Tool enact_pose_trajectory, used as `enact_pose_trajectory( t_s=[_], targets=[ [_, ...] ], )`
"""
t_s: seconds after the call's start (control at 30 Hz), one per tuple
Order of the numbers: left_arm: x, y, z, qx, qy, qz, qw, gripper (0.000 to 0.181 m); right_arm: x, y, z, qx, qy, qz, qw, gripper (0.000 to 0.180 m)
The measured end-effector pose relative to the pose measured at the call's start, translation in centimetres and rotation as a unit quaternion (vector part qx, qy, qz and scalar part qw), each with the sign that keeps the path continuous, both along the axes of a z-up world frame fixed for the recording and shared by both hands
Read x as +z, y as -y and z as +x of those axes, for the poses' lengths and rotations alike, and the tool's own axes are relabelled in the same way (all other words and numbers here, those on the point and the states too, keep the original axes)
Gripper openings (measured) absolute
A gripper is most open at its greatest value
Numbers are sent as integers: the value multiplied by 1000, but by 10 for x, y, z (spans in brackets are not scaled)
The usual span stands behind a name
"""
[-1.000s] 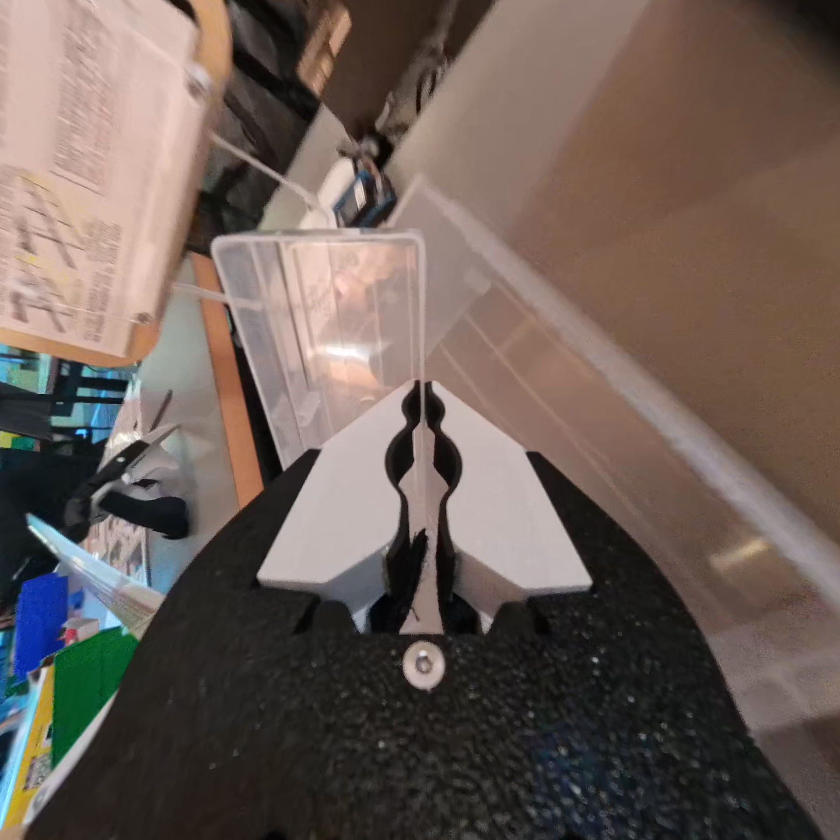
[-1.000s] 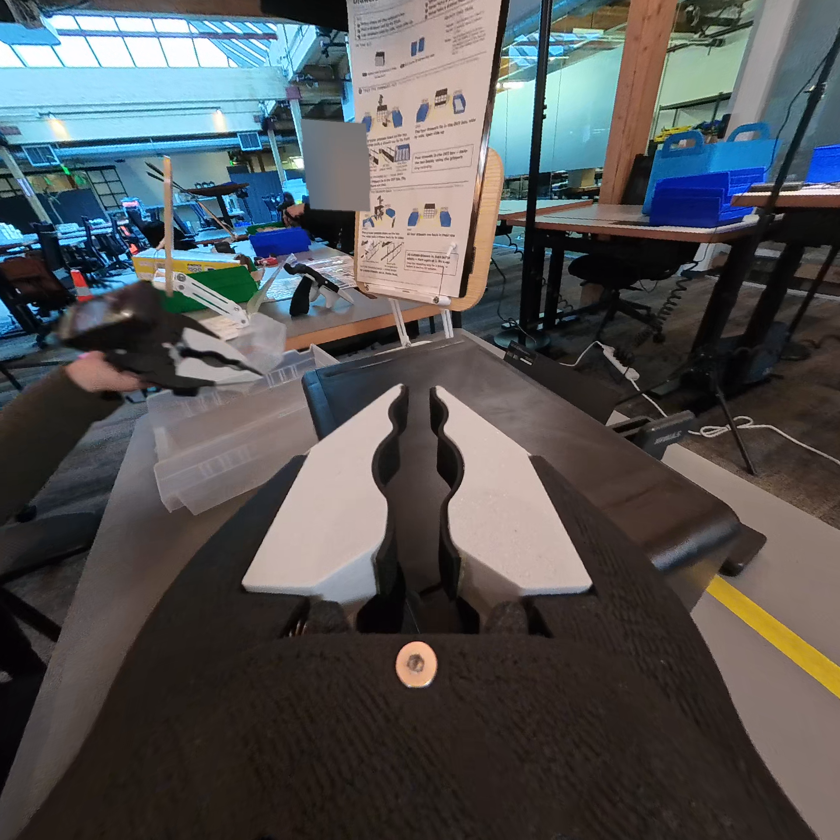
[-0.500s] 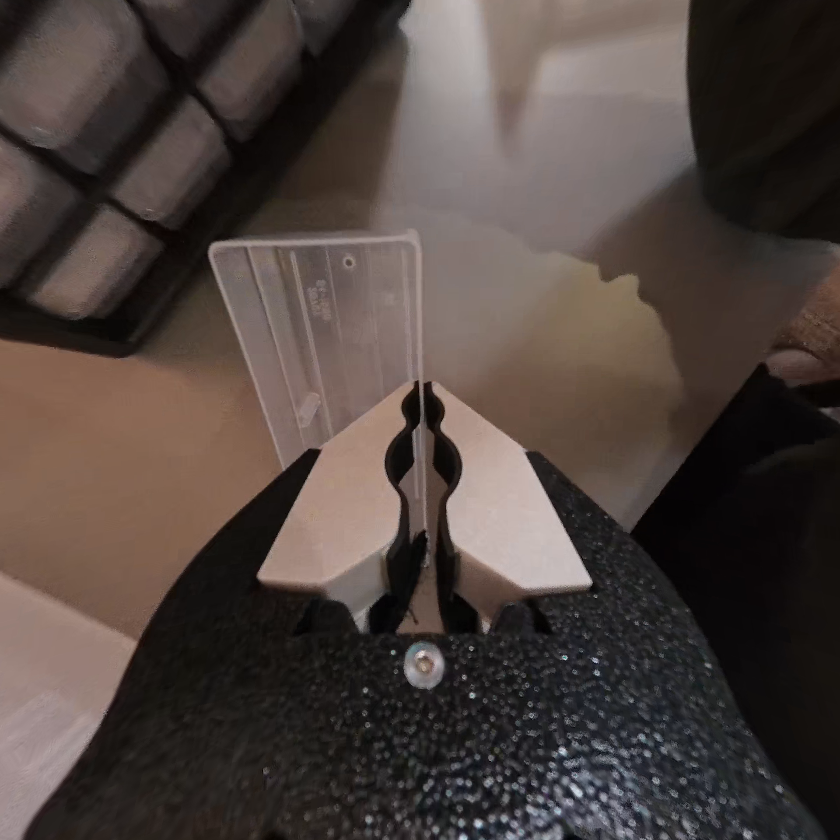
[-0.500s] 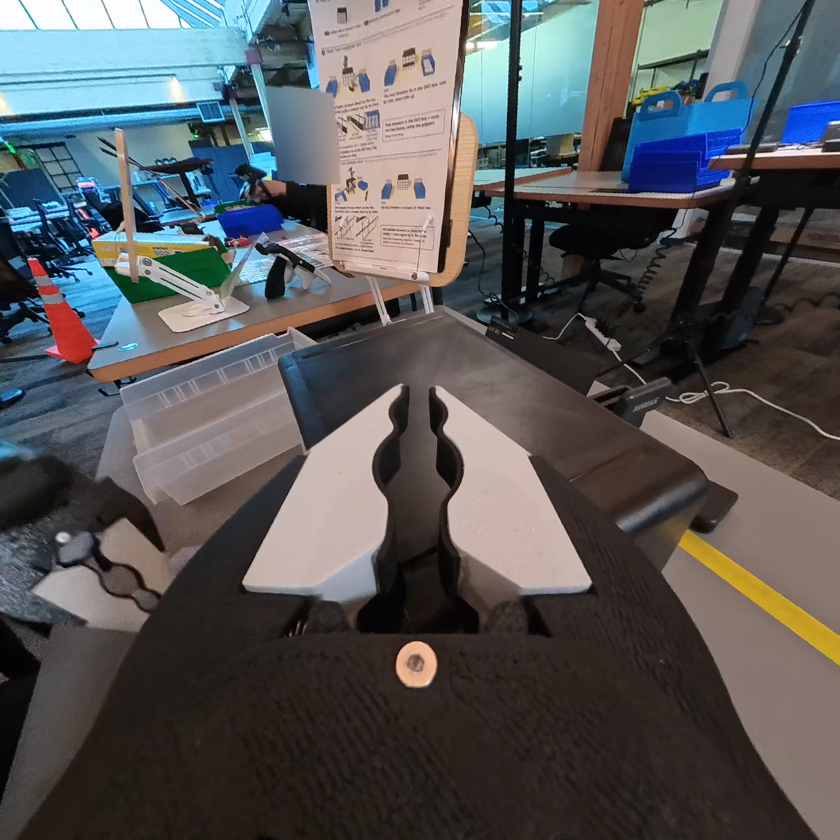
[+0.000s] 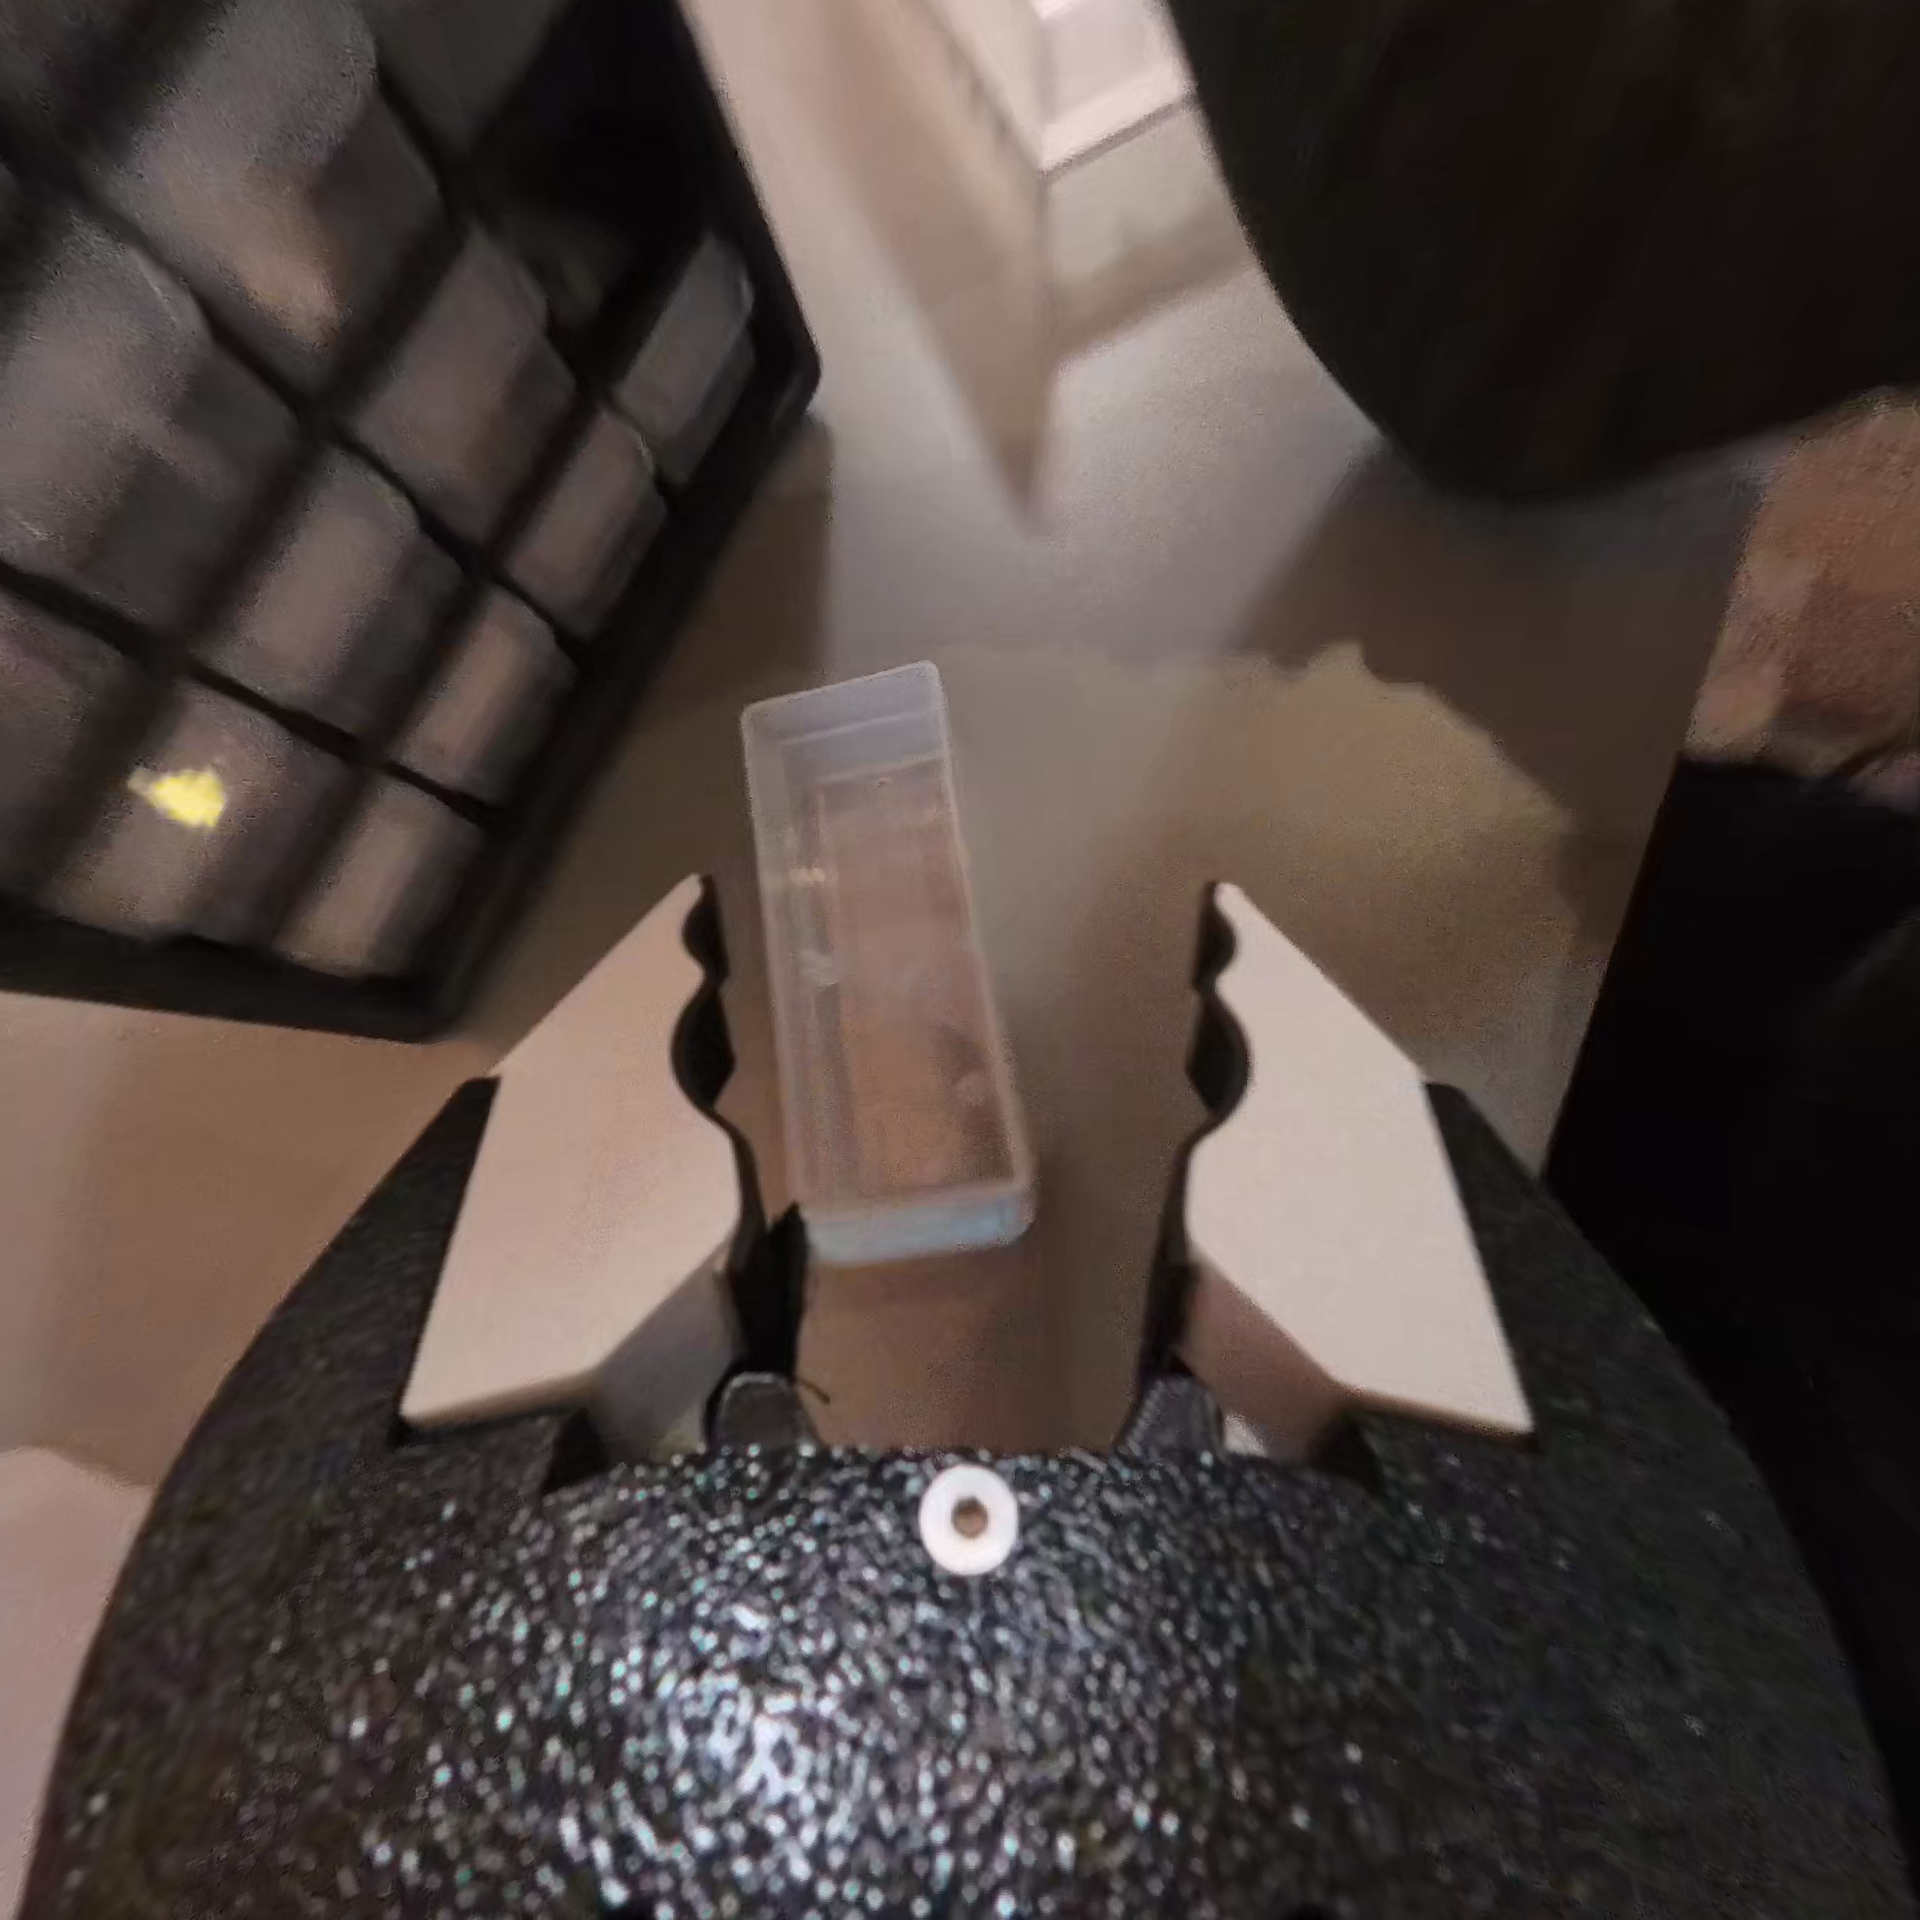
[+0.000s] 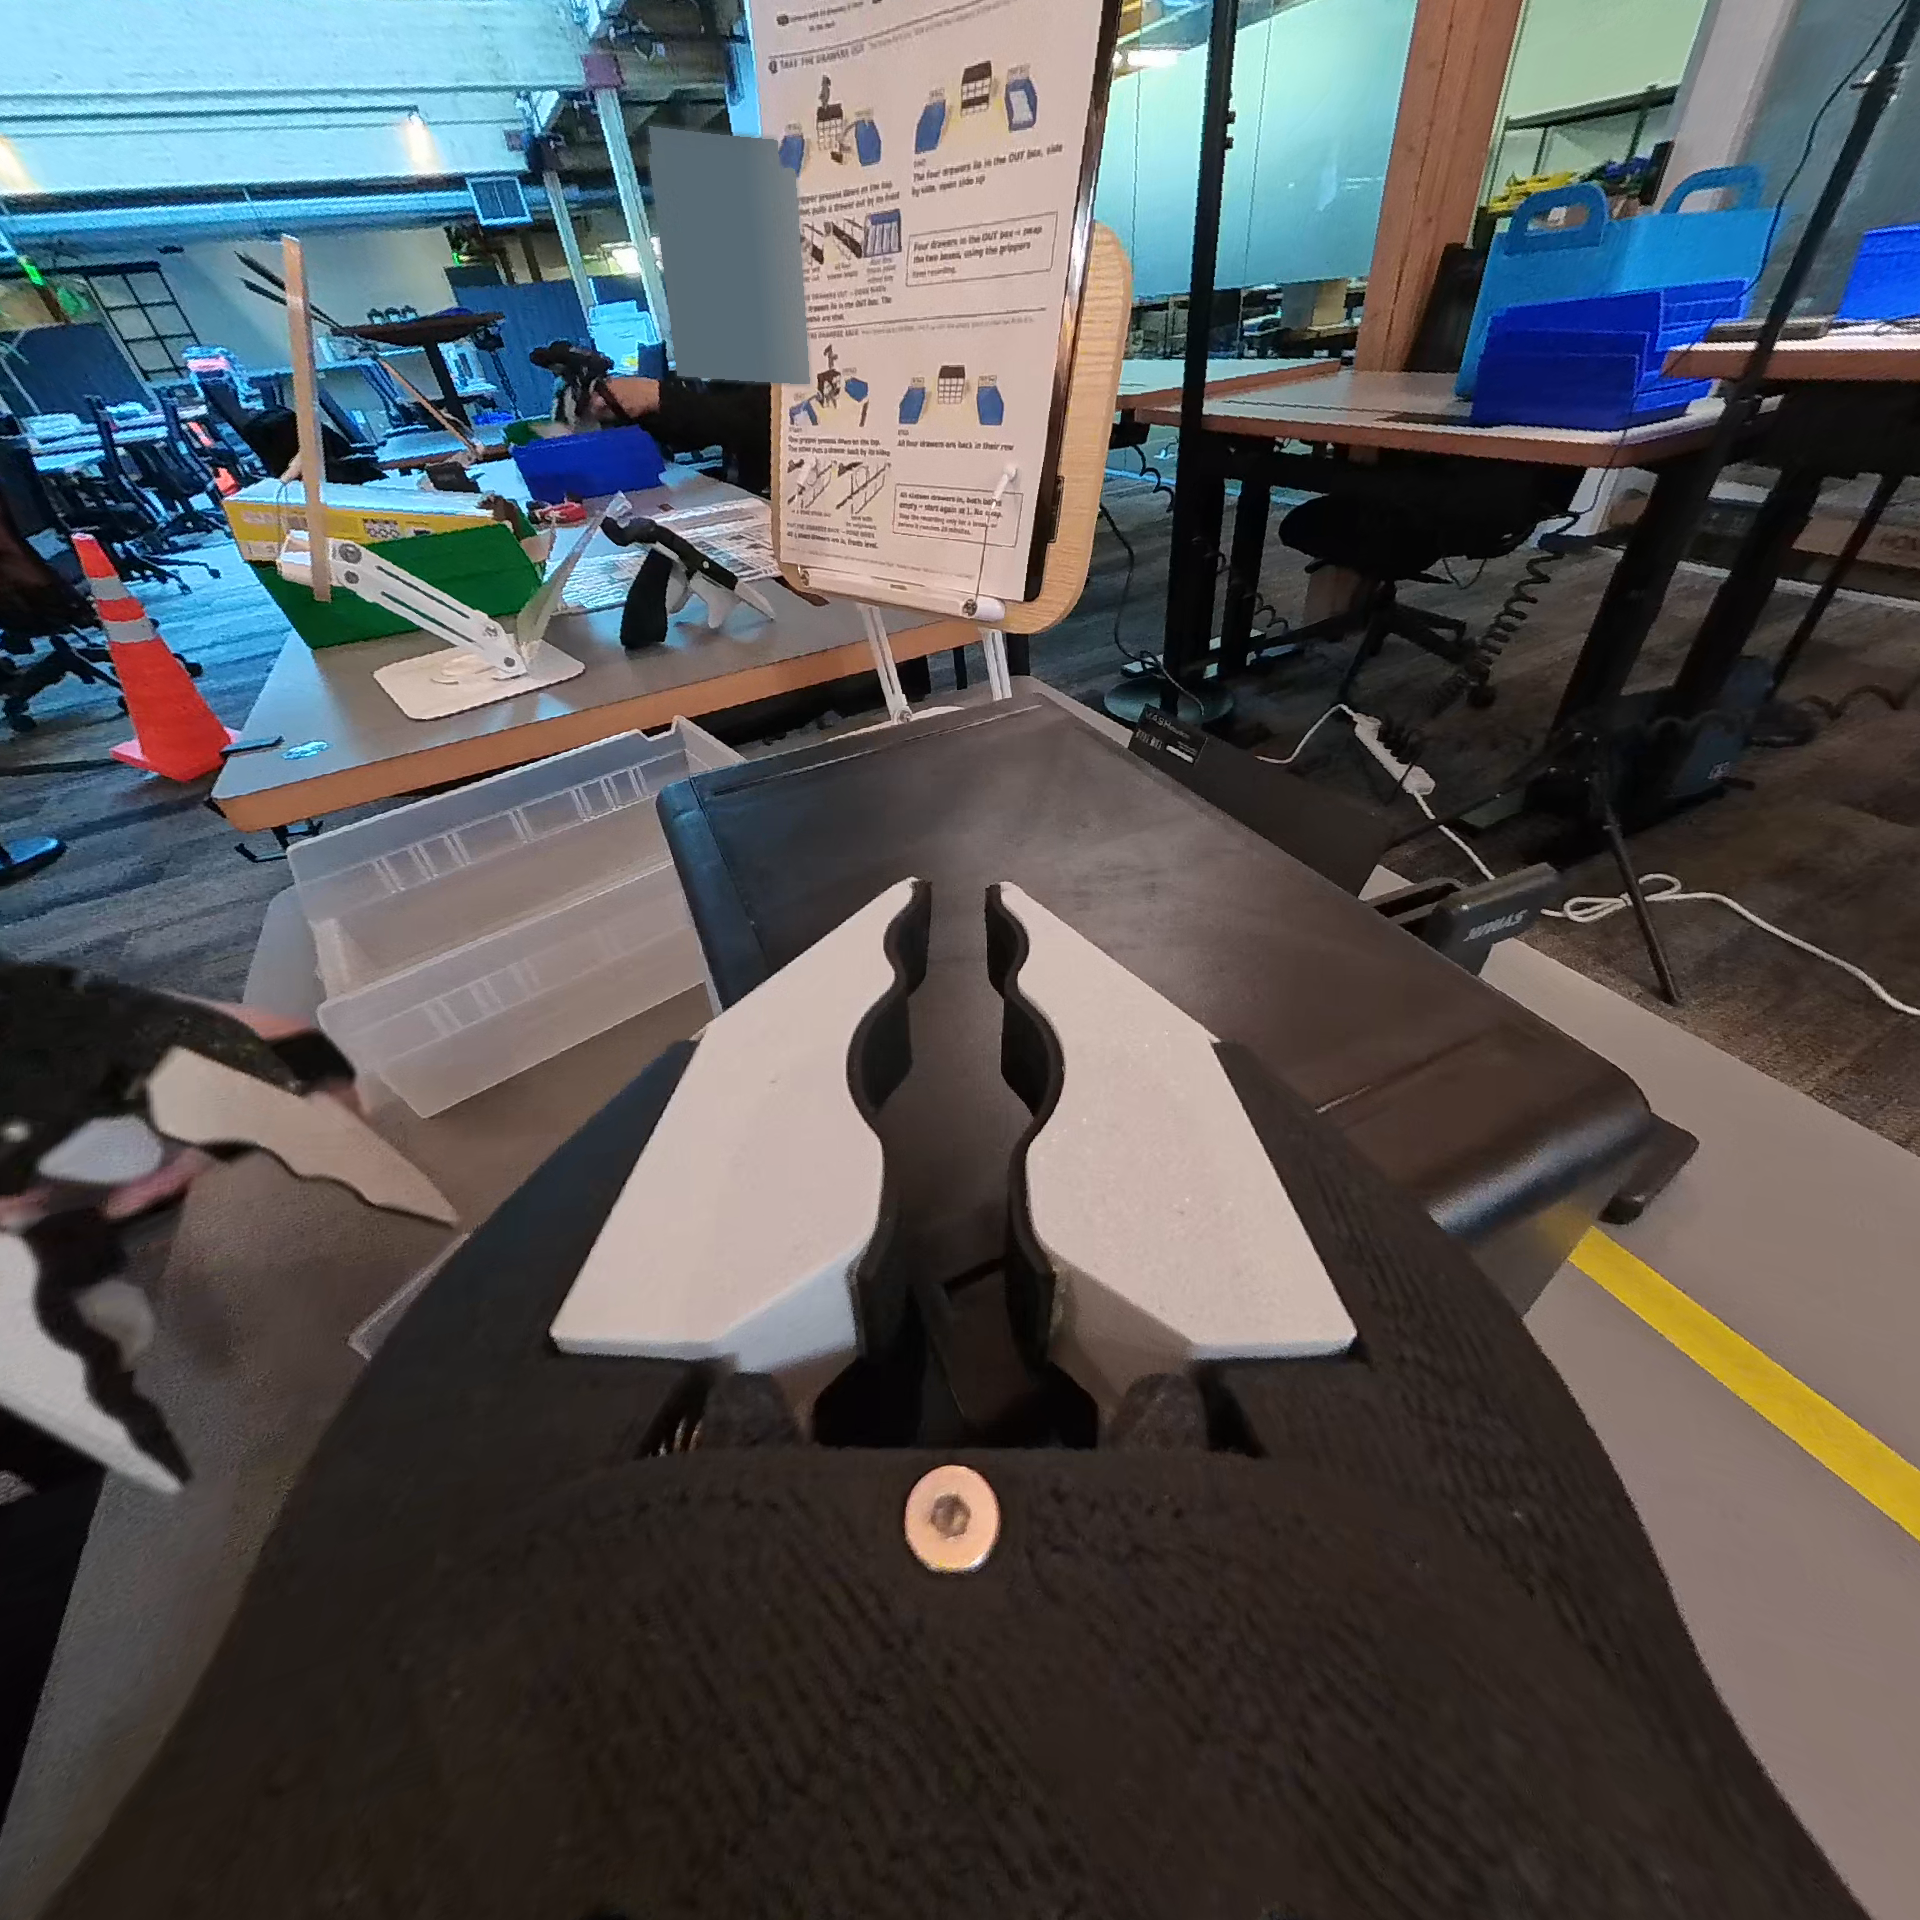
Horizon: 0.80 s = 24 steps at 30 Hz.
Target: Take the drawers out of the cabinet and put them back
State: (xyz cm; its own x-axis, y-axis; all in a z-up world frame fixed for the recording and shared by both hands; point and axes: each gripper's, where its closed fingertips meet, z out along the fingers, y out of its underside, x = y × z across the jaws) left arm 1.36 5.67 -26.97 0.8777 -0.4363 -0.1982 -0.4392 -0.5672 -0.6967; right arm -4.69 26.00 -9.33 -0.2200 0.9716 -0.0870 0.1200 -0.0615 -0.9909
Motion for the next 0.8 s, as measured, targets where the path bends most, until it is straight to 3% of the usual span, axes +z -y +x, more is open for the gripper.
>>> enact_pose_trajectory(
  t_s=[0.1,0.17,0.23,0.43,0.57,0.7,0.8],
  targets=[
    [-4,31,-17,-93,-112,2,989,86,1,-1,0,2,-5,-8,1000,9],
    [-27,47,-35,-167,-237,-23,957,66,2,-1,-1,5,-8,-15,1000,9],
    [-49,58,-53,-226,-329,-59,915,63,1,1,-2,8,-6,-15,1000,9],
    [-57,48,-62,-335,-423,1,842,54,0,7,-5,13,-1,-9,1000,9],
    [-62,41,-58,-348,-434,7,831,52,0,8,-6,17,-1,-9,1000,4],
    [-66,40,-50,-347,-437,13,830,24,1,8,-5,22,-2,-22,1000,4],
    [-50,24,-39,-284,-419,7,862,17,1,8,-4,24,-2,-24,999,5]
  ],
)
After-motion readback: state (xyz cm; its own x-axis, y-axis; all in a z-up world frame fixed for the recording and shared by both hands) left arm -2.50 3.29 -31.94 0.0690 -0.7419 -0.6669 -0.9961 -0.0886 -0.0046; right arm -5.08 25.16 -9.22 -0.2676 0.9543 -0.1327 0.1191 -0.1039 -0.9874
